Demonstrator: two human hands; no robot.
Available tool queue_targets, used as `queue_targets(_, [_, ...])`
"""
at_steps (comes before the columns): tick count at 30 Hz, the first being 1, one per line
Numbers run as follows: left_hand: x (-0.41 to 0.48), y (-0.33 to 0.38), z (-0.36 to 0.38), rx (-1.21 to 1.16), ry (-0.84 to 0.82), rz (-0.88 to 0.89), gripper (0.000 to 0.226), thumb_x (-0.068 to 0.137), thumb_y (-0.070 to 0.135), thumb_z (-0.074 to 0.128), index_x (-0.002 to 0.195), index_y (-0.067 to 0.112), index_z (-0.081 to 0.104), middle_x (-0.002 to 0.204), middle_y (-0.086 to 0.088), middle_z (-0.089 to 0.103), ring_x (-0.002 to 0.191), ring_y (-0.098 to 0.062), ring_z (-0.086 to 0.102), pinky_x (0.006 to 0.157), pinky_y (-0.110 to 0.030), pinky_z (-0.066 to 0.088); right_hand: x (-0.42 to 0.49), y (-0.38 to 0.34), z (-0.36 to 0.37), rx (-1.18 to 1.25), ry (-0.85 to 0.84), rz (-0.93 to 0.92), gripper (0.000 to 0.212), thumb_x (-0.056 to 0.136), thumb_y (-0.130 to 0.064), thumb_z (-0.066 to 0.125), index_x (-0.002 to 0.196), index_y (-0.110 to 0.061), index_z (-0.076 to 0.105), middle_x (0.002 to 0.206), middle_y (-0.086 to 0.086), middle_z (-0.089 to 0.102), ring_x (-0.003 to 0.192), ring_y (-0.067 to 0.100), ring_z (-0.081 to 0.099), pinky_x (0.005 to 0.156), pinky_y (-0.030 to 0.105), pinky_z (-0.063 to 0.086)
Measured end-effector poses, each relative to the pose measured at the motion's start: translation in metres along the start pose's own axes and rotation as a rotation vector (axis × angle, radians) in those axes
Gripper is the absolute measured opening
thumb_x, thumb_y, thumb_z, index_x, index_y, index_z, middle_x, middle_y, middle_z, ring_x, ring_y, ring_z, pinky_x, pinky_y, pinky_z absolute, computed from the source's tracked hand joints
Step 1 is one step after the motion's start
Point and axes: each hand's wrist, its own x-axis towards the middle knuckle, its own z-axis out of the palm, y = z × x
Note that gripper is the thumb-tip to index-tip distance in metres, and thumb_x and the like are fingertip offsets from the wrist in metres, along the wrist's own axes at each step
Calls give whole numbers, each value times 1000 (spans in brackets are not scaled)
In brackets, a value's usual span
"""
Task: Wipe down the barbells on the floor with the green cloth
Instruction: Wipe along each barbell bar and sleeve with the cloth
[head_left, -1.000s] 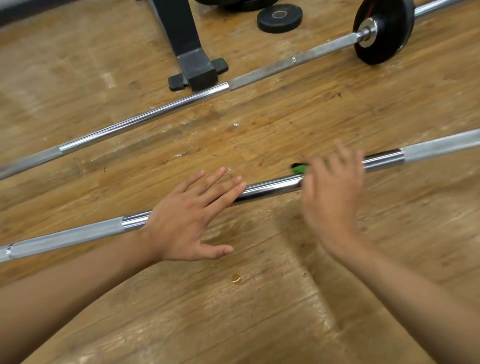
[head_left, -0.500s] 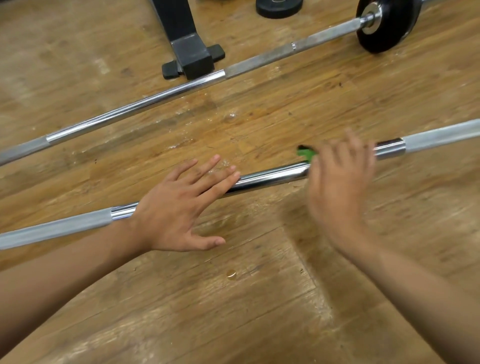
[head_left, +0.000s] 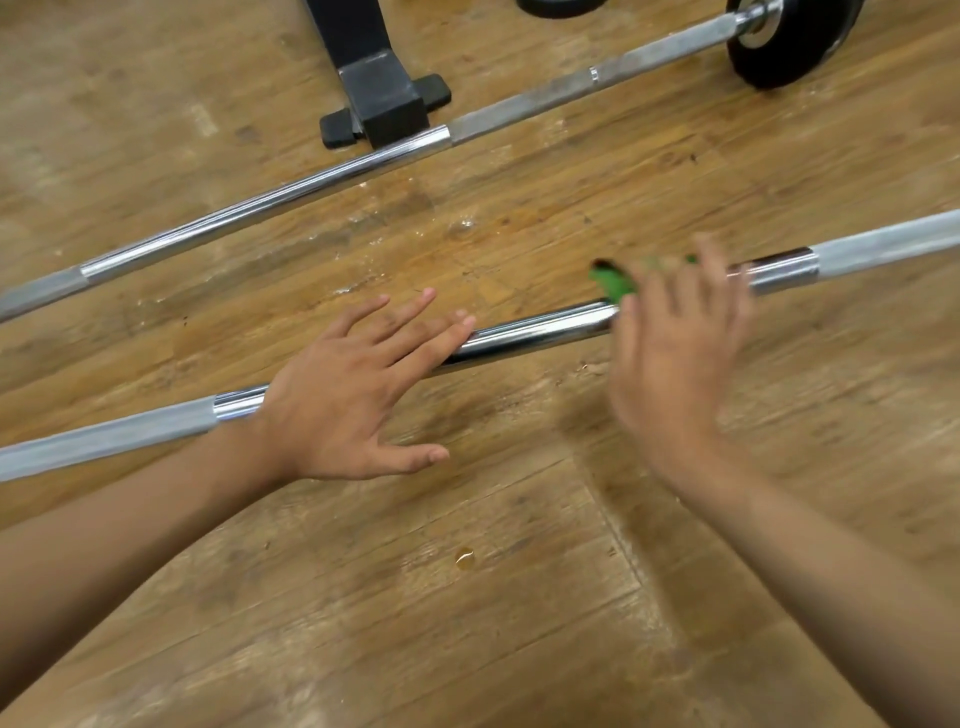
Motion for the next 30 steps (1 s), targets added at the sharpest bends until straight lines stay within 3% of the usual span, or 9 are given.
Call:
queue_targets(3, [1, -2, 1, -10, 14, -13, 99, 95, 84, 24, 168, 17, 14, 169, -4, 28, 160, -28, 18, 127, -55, 22, -22, -30, 10, 36, -112, -395, 40, 106, -26, 54, 145, -19, 60, 146, 8, 59, 148, 31, 41, 127, 54, 12])
queue_targets(5, [2, -3, 0, -24, 20, -17, 98, 96, 83, 23, 168, 16, 16, 168, -6, 33, 160, -29, 21, 126, -56, 23, -11, -7, 8, -29, -101, -487, 42, 107, -33, 54, 149, -24, 57, 147, 6, 59, 147, 30, 44, 126, 58, 13])
queue_targets(9, [3, -3, 1, -44, 13, -18, 99, 96, 83, 24, 167, 15, 17, 168, -6, 33, 160, -28, 21, 128, -54, 20, 13, 68, -2, -86, 19, -116, 39, 109, -31, 41, 141, -19, 60, 141, 10, 59, 148, 32, 40, 125, 62, 14])
queue_targets(12, [4, -4, 0, -41, 13, -16, 100, 96, 84, 23, 168, 15, 15, 169, -7, 32, 160, -27, 21, 128, -52, 18, 22, 53, -2, -97, 44, 130, 34, 105, -25, 45, 132, -14, 63, 135, 13, 60, 148, 33, 38, 123, 63, 17])
queue_targets(16, [3, -2, 0, -44, 4, -19, 102, 95, 85, 22, 168, 14, 14, 168, -11, 32, 159, -28, 24, 128, -52, 20, -13, -36, 19, 16, -85, -215, 39, 109, -30, 42, 138, -15, 62, 140, 11, 60, 147, 34, 40, 126, 58, 16])
queue_targets(19, [2, -1, -1, -18, -5, -5, 104, 95, 86, 21, 167, 11, 15, 169, -11, 29, 159, -29, 23, 129, -52, 18, -13, -32, 20, -22, -135, -483, 40, 109, -35, 50, 146, -22, 58, 139, 7, 62, 143, 31, 47, 125, 59, 17])
queue_targets(24, [-1, 5, -4, 5, -20, 0, 106, 94, 87, 19, 168, 11, 13, 171, -8, 23, 160, -29, 18, 129, -53, 18, 13, 61, -10, -141, -57, -126, 35, 110, -32, 41, 132, -15, 63, 130, 14, 62, 142, 36, 45, 123, 64, 17])
queue_targets(27, [-3, 10, -5, 13, -38, 10, 107, 93, 88, 19, 168, 11, 11, 172, -8, 21, 161, -29, 16, 129, -54, 18, 21, 51, -21, -167, -95, 87, 33, 105, -28, 42, 121, -12, 66, 122, 16, 61, 143, 36, 41, 124, 60, 17])
queue_targets(30, [-7, 17, -6, 8, -58, -1, 109, 92, 89, 18, 168, 11, 10, 173, -8, 20, 161, -30, 13, 128, -57, 20, 11, 8, -23, -128, -171, 6, 33, 105, -30, 41, 116, -13, 67, 120, 14, 64, 142, 37, 43, 125, 57, 17])
